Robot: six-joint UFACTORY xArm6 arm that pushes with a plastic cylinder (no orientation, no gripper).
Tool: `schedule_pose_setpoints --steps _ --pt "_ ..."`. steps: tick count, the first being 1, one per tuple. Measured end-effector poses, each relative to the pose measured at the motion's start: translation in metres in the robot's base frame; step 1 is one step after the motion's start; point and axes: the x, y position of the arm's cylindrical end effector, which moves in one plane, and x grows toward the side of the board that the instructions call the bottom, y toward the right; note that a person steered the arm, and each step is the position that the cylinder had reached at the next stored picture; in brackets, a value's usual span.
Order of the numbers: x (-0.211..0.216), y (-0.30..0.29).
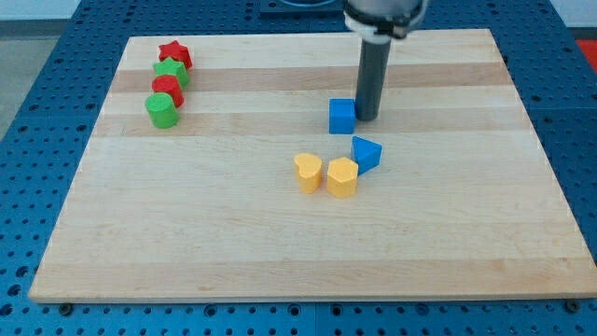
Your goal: Push the cube into the triangle
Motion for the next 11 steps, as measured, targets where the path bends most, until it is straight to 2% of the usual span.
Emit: schedule_pose_setpoints --steps 1,2,6,7,11 --pt "-0.056 -0.011" --pt "-0.049 -0.051" --pt "0.045 -0.048" --pt "0.057 -0.045" --pt "0.06 -0.003"
